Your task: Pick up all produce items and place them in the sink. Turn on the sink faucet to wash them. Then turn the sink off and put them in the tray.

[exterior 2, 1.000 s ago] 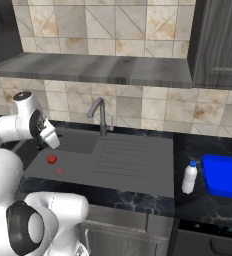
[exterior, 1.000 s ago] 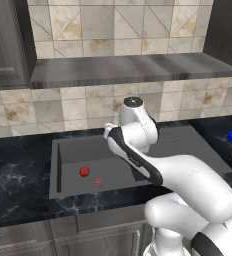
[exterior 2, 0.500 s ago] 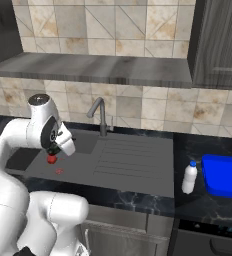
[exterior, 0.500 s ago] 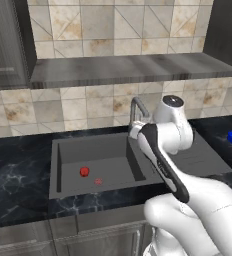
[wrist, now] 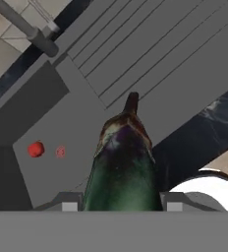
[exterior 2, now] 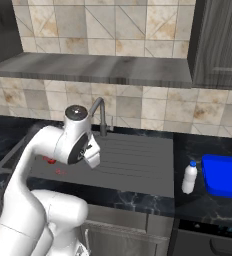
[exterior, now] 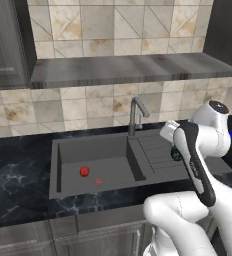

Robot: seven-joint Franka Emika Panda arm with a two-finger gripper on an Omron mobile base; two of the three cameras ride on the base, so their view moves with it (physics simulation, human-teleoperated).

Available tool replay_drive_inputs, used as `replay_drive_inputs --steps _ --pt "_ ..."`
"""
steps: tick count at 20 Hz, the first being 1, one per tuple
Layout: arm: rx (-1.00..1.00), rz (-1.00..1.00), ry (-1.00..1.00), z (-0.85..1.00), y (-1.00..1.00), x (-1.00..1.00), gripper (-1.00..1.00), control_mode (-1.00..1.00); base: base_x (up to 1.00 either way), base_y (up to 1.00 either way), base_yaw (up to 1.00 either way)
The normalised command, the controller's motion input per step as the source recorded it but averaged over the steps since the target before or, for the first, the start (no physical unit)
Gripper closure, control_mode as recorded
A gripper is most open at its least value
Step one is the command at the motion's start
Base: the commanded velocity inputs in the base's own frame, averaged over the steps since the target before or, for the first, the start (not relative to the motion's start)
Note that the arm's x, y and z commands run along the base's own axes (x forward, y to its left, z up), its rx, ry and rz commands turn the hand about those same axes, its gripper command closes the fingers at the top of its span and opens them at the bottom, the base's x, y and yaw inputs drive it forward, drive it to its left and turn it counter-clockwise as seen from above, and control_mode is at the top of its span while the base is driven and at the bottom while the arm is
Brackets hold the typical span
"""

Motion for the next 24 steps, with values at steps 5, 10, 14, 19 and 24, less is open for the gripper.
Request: replay_drive_inputs --steps 5,10,14,19,24 --pt "0.11 -0.05 0.00 0.08 -0.89 0.00 1.00 -1.00 0.00 0.00 0.00" --pt "-0.04 -0.11 0.00 0.37 -0.49 0.01 1.00 -1.00 0.00 0.00 0.00" --pt "-0.18 -0.12 0.01 0.34 -0.29 0.00 1.00 -1.00 0.00 0.00 0.00" --pt "-0.14 -0.11 0.02 0.09 -0.51 0.04 1.00 -1.00 0.00 0.00 0.00" --pt "-0.10 -0.09 0.03 0.08 -0.66 0.09 1.00 -1.00 0.00 0.00 0.00"
